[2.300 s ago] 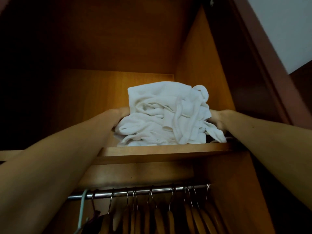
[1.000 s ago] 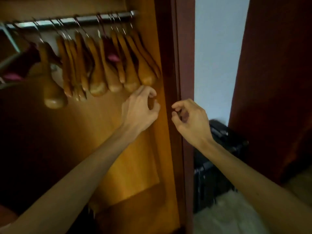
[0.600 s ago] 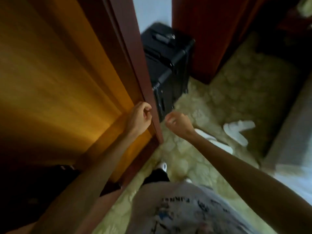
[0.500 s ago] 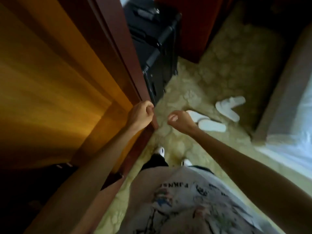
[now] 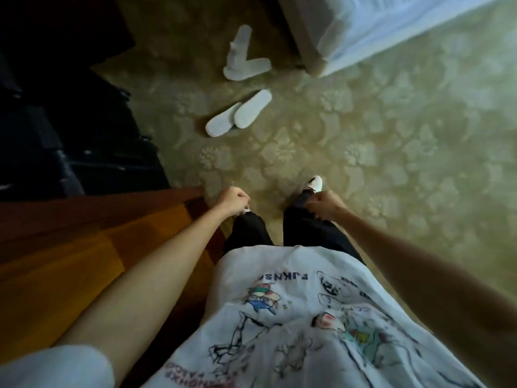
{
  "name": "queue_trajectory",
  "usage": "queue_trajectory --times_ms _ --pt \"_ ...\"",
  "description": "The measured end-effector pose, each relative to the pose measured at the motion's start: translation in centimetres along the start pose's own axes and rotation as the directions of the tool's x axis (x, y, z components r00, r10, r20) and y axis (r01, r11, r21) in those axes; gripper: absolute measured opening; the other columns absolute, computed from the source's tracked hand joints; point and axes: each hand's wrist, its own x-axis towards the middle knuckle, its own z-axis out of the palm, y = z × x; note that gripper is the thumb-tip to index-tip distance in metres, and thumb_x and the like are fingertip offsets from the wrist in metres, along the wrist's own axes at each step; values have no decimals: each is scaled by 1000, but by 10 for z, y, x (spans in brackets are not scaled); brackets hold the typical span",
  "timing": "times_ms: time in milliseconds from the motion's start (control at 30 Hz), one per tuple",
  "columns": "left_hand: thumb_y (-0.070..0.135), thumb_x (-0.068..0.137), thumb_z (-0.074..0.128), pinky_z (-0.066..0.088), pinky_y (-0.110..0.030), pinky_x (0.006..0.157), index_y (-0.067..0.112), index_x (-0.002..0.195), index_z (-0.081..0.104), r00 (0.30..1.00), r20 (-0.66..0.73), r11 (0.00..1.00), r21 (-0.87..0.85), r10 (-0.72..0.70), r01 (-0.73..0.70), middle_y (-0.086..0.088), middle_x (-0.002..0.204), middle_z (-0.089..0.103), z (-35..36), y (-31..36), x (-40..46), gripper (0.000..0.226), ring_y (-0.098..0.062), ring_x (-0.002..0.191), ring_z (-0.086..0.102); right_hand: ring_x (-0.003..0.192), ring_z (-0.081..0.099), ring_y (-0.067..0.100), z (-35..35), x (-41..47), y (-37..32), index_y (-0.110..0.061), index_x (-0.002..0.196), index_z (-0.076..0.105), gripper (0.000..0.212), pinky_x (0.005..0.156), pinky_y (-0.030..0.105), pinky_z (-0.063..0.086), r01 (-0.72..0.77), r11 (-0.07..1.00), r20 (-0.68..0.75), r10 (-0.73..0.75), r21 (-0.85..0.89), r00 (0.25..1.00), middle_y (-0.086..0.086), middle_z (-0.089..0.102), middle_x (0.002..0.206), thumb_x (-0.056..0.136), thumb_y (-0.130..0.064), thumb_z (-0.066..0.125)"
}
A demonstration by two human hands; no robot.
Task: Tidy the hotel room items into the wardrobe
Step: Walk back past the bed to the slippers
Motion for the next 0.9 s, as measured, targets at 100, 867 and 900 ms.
queue_trajectory --times_ms 100,867,900 --pt "5 95 51 57 -33 61 7 85 69 989 148 991 123 28 -46 -9 77 71 25 53 22 20 -23 65 69 70 68 29 -17 -9 58 -5 86 73 19 76 43 60 -96 962 -54 114 257 992 20 74 86 87 -19 60" --pt "5 96 45 47 -19 42 11 89 72 961 162 798 536 223 -275 -9 83 74 181 481 120 29 -17 58 64 75 67 16 -365 82 230 -14 93 74 17 66 26 55 82 740 -299 166 667 940 3 74 84 94 -20 59" --pt "5 97 45 47 -18 40 11 91 71 968 164 808 534 189 -248 -9 84 72 180 491 130 27 -16 58 63 72 66 14 -395 92 221 -17 87 73 15 65 26 54 119 755 -319 124 645 940 1 73 81 92 -20 59"
